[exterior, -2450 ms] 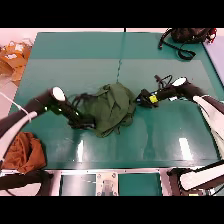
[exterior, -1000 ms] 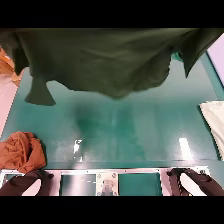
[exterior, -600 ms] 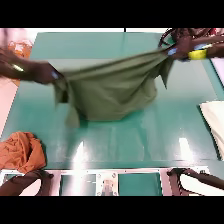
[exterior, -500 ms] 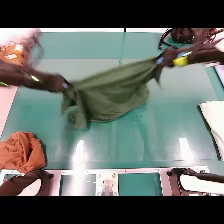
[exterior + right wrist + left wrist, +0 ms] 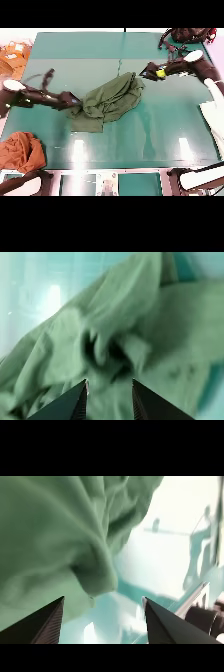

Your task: Fold the shirts.

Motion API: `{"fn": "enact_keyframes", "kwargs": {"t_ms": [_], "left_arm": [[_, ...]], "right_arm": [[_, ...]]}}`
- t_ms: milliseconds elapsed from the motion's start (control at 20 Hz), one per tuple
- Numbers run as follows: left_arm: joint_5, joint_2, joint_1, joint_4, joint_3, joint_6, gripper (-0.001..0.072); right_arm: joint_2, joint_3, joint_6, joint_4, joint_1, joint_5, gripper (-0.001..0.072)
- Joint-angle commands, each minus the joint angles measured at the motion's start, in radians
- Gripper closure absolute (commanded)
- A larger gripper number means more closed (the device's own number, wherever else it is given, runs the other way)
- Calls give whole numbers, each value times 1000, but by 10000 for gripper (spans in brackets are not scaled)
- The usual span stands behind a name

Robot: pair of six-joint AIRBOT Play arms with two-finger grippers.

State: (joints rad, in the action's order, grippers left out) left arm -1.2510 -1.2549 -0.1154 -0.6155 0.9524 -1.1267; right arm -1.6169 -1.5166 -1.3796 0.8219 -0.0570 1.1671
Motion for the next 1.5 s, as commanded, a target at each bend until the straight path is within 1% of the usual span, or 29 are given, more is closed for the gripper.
{"fn": "enact_keyframes", "kwargs": {"t_ms": [0, 50, 100, 200, 300, 350, 400, 500, 600, 700, 850, 950, 1000, 1050, 1100, 1150, 1300, 1400, 1450], "left_arm": [[-101, -8, -153, -4, 118, 9, 145], [-98, -9, -185, -20, 128, 10, 145], [-93, -10, -206, -46, 128, 10, 145], [-76, -12, -221, -159, 128, 8, 145], [-61, -12, -221, -268, 128, 0, 146], [-52, -12, -221, -309, 127, -3, 146], [-40, -12, -221, -330, 127, -17, 145], [-21, -12, -221, -341, 127, -24, 146], [-16, -12, -221, -343, 127, -24, 145], [-16, -12, -221, -348, 127, -24, 145], [-18, -12, -221, -351, 127, -25, 145], [-21, -12, -221, -354, 127, -25, 145], [-19, -12, -221, -354, 127, -25, 145], [-16, -12, -221, -354, 127, -25, 146], [-16, -12, -221, -354, 126, -26, 146], [-17, -12, -221, -354, 123, -27, 145], [-8, -12, -221, -354, 84, -27, 146], [8, -12, -221, -353, 41, -27, 146], [19, -12, -221, -352, 21, -27, 146]], "right_arm": [[146, 64, -92, 121, -72, 116, 347], [206, 136, -118, 157, -69, 111, 311], [262, 226, -135, 158, -60, 101, 309], [349, 429, -189, 155, 0, 35, 309], [393, 631, -241, 133, 114, -97, 308], [390, 710, -244, 81, 180, -169, 308], [383, 782, -243, 6, 257, -265, 289], [347, 853, -243, -117, 415, -436, 281], [284, 847, -243, -184, 551, -559, 281], [211, 812, -243, -243, 628, -660, 280], [119, 734, -242, -288, 642, -658, 283], [104, 706, -231, -286, 634, -666, 357], [105, 697, -212, -283, 621, -670, 451], [105, 690, -180, -283, 602, -668, 579], [108, 683, -151, -283, 581, -645, 685], [114, 679, -126, -283, 554, -603, 684], [192, 676, -32, -263, 449, -414, 684], [296, 676, -35, -175, 359, -296, 684], [353, 676, -61, -122, 306, -249, 684]]}}
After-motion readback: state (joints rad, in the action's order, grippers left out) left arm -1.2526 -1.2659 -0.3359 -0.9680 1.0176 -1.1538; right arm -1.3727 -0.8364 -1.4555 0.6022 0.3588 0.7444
